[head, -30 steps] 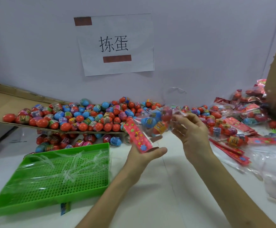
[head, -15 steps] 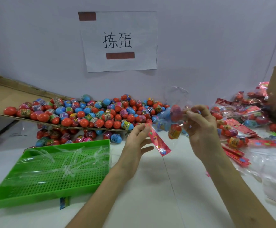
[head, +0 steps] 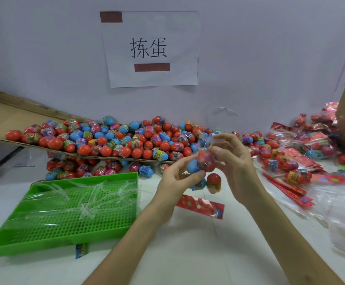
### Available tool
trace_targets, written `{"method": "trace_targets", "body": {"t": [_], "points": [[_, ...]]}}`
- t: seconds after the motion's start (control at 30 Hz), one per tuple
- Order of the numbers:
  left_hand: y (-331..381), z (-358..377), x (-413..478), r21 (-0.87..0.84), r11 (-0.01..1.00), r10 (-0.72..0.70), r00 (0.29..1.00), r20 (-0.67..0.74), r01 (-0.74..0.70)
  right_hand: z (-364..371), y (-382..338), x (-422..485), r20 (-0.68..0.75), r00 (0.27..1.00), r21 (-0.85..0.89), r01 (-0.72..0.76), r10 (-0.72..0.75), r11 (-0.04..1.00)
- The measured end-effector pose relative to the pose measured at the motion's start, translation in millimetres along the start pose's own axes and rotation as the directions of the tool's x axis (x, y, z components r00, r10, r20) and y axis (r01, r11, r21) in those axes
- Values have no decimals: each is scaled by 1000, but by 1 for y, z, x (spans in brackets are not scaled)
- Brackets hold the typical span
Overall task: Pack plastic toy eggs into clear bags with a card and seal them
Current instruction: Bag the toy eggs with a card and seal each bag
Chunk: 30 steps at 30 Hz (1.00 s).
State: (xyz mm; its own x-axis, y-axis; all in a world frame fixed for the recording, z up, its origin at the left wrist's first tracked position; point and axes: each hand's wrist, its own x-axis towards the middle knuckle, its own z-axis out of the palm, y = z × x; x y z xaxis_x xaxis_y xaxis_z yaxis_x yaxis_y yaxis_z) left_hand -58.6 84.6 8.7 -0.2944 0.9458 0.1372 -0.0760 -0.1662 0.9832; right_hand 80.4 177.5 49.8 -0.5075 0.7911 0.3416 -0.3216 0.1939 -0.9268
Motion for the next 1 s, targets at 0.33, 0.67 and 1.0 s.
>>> {"method": "trace_targets", "body": {"t": [0.33, 0.67, 1.0], "points": [[4, -2, -4, -22, 1000, 19, 999, -43, -20, 5, 11, -2, -78, 997, -228, 10, -29, 974], [12, -2, -3, -150, 989, -7, 994, -107, -9, 8, 7, -1, 33, 988, -230, -139, 151, 963], [8, -2, -5, -134, 987, -101, 991, -82, 89, 7, 9, -2, 82, 991, -89, -102, 109, 991]]}}
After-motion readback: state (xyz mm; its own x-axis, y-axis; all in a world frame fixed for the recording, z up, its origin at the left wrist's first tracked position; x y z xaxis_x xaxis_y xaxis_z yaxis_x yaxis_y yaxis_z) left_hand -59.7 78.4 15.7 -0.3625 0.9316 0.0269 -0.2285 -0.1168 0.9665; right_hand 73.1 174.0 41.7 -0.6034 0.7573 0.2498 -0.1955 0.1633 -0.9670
